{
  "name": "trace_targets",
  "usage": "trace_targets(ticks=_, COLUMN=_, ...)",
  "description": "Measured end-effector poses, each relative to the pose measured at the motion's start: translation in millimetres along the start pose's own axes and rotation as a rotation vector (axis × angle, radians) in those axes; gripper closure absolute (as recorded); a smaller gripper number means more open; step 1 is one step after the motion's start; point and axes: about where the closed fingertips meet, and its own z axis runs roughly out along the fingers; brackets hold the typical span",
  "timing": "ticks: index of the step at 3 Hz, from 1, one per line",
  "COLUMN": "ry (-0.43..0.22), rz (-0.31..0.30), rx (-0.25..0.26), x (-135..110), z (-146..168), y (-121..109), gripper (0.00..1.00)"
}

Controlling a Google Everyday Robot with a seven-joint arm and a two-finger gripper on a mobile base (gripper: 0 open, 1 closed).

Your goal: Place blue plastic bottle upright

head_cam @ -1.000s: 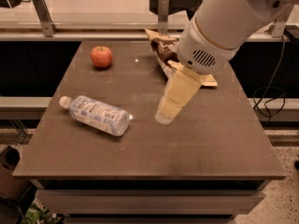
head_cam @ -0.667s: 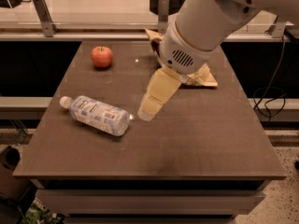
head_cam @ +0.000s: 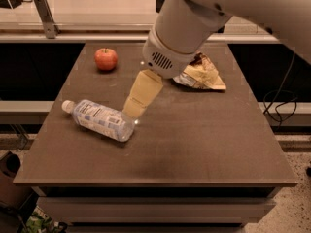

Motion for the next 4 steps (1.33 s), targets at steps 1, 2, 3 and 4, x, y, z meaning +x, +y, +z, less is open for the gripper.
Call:
trace_targets(ticks=1, ry=0.055, rz=0.017, rx=0.023, x=-12.2, z=6.6, y=4.7, gripper=0.0)
trace_targets(ticks=2, ry=0.055, rz=0.015, rx=0.024, x=-13.2, z=6.4, y=5.1, gripper=0.0)
trace_targets(ticks=3, ry=0.08, rz=-0.005, rx=0.034, x=-26.9, z=12.4, y=10.5, gripper=0.0)
trace_targets(ticks=4, ry=0.101, rz=-0.031, rx=0.03, x=-42.7, z=23.5, y=18.0, gripper=0.0)
